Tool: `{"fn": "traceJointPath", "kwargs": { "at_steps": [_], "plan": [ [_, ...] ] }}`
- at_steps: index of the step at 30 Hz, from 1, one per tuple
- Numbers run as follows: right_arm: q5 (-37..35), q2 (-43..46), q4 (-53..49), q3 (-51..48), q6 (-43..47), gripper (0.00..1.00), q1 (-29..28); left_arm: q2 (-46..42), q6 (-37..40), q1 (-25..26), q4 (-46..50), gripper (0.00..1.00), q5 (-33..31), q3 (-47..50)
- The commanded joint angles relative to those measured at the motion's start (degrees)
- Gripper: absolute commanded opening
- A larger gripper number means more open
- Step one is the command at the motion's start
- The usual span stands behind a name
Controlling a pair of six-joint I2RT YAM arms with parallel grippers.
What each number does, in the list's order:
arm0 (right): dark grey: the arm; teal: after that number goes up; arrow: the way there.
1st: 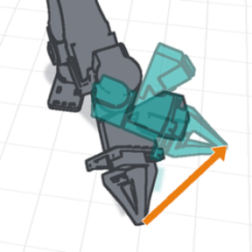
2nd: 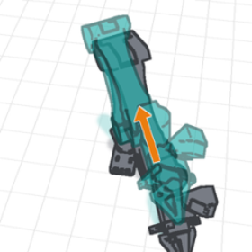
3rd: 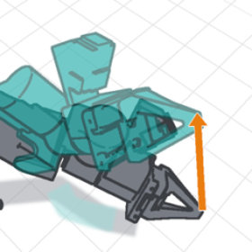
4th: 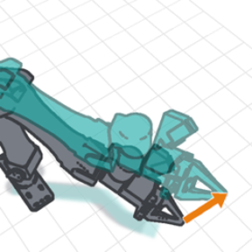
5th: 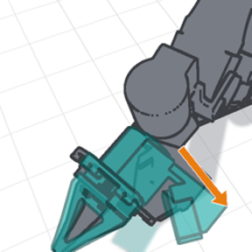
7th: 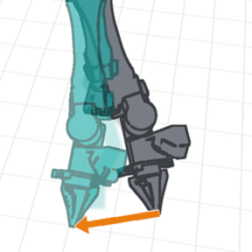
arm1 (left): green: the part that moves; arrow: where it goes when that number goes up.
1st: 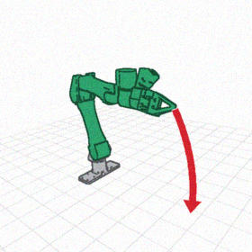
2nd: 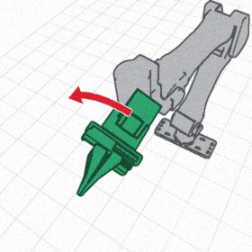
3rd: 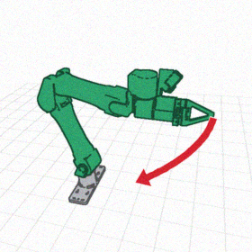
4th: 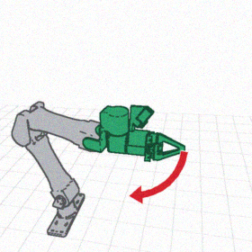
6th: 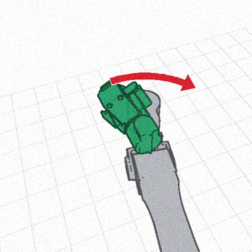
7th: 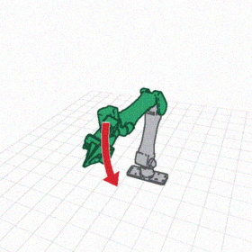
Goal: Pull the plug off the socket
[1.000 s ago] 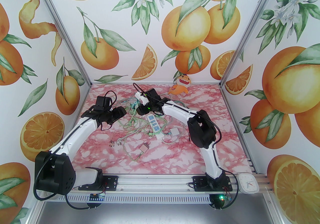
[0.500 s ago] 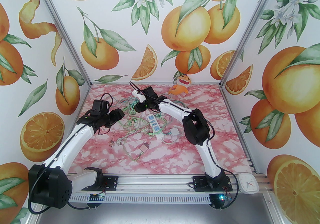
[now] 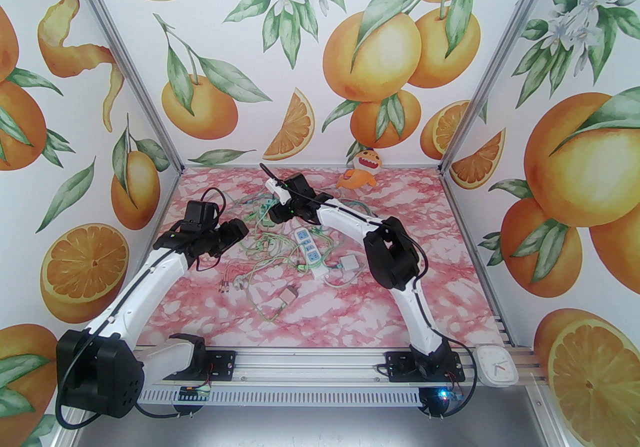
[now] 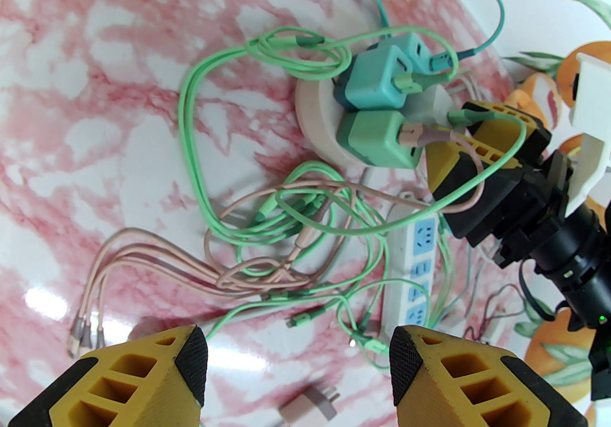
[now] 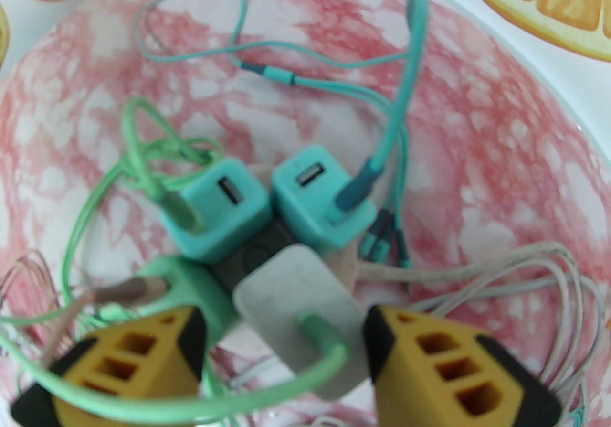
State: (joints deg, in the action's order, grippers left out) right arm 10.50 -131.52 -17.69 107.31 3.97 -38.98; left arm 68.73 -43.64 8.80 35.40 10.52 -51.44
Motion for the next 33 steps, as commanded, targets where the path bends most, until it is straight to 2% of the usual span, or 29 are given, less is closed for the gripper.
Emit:
{"fn": "traceJointPath", "kwargs": {
  "at_steps": [1,7,18,26,33],
  "plan": [
    [-1.72,1.71,0.18,-2.13,-0.8,0.62,1.44,-0.53,-0.61,0.27,-0.15,0.67,-0.17,0.72],
    [0.35,4.42,3.08,-3.75,-0.63,0.62,3.15,-0.2,-0.74,0.27,-0.41,0.67,-0.17,1.06],
    [14.77,0.14,2.7,-2.72,5.04,0.63,4.16,1.54,-0.19,0.26,-0.21,0.67,0.51,-0.4],
    [14.49,-2.6,-1.02,1.03,5.23,0.59,3.14,1.07,0.14,0.26,1.08,0.67,0.14,-0.7],
    [13.07,-0.89,-3.25,-0.91,4.59,0.47,0.65,1.54,0.55,0.34,0.4,0.67,0.43,-0.77]
  ]
}}
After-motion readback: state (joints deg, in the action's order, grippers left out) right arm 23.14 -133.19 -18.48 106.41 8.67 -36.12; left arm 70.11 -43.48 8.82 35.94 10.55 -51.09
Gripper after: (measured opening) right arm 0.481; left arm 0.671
